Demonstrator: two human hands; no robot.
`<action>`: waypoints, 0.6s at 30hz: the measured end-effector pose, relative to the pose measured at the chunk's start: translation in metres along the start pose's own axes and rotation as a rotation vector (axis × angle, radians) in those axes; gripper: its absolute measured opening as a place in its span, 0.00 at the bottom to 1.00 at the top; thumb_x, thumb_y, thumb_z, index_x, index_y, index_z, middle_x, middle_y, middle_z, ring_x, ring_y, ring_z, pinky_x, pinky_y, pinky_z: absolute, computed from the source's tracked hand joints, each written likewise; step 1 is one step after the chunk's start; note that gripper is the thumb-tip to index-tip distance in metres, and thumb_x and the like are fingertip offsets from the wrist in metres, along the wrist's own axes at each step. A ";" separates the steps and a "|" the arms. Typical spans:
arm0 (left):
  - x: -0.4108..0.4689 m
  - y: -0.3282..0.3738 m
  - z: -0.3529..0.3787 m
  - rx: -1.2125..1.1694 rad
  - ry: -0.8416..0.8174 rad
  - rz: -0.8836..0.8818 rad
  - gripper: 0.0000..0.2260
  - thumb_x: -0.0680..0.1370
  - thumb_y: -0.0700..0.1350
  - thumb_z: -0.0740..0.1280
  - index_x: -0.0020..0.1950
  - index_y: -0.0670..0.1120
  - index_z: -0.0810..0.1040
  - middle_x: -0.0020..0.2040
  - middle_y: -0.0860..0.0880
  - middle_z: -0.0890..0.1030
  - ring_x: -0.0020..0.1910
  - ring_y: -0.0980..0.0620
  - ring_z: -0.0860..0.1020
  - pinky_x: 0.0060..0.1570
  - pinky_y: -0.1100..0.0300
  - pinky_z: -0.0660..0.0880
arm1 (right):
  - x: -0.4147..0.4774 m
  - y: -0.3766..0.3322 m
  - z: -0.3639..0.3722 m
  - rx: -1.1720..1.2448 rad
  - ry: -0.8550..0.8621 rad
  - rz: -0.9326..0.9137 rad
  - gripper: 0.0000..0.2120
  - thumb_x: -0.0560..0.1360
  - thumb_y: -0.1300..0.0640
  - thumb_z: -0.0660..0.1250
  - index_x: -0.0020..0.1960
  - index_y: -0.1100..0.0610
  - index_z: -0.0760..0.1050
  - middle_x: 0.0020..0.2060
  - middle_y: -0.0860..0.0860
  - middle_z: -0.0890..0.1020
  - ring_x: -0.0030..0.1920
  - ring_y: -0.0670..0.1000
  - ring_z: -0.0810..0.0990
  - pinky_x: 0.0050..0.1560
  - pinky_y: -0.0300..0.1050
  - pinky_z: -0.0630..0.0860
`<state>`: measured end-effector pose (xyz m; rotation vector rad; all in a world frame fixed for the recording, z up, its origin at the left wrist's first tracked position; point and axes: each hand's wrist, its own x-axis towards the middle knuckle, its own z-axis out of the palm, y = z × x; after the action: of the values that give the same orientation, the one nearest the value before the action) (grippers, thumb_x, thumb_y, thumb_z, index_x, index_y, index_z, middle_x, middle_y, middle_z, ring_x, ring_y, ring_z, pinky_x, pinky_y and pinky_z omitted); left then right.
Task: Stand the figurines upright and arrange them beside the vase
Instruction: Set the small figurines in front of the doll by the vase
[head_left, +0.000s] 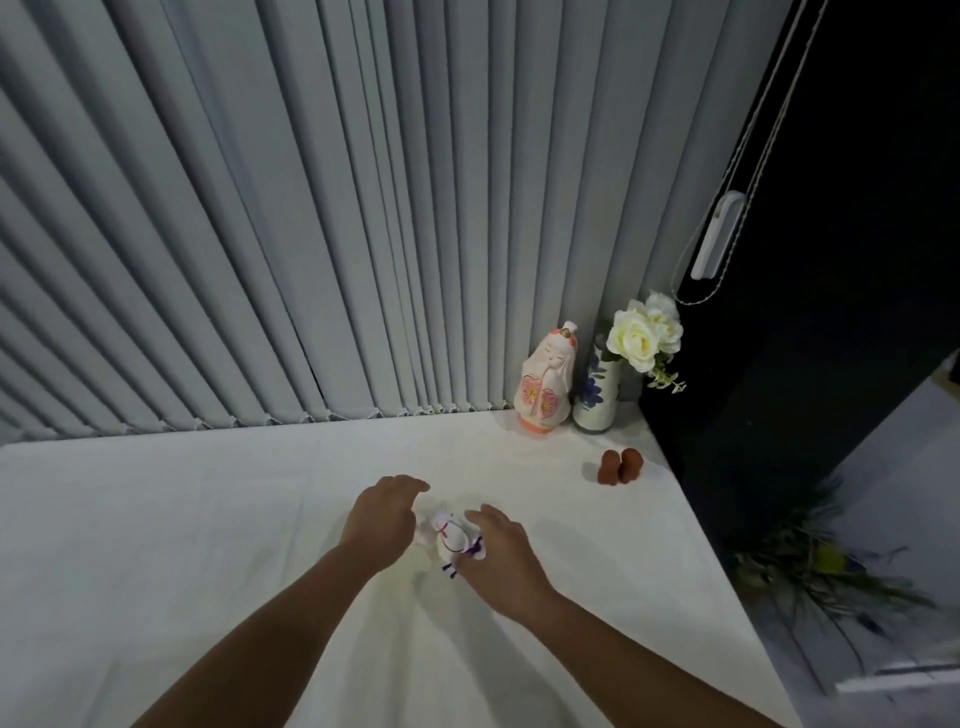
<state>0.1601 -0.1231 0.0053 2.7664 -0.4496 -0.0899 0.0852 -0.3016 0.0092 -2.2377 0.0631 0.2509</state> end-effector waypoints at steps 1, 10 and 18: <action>-0.005 -0.007 0.000 -0.017 -0.001 -0.005 0.23 0.71 0.34 0.62 0.66 0.46 0.75 0.67 0.45 0.76 0.67 0.44 0.72 0.64 0.53 0.69 | 0.000 -0.004 0.009 0.003 0.017 0.003 0.21 0.71 0.54 0.69 0.63 0.51 0.72 0.61 0.50 0.75 0.62 0.57 0.73 0.62 0.50 0.73; -0.007 -0.033 0.012 -0.034 -0.231 -0.003 0.26 0.77 0.43 0.63 0.75 0.50 0.61 0.77 0.48 0.60 0.74 0.46 0.63 0.71 0.52 0.65 | 0.014 -0.012 0.062 -0.452 0.321 0.078 0.27 0.62 0.43 0.77 0.58 0.50 0.76 0.48 0.47 0.83 0.50 0.53 0.82 0.58 0.62 0.76; 0.019 -0.042 0.018 -0.096 -0.171 0.020 0.18 0.74 0.37 0.61 0.61 0.51 0.75 0.59 0.47 0.75 0.57 0.46 0.76 0.53 0.50 0.76 | 0.026 0.003 0.053 -0.497 0.304 -0.031 0.13 0.66 0.51 0.75 0.48 0.46 0.75 0.37 0.45 0.83 0.38 0.50 0.81 0.41 0.45 0.78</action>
<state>0.1885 -0.0969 -0.0257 2.6705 -0.5025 -0.3359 0.1017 -0.2610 -0.0303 -2.7540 0.1418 -0.1078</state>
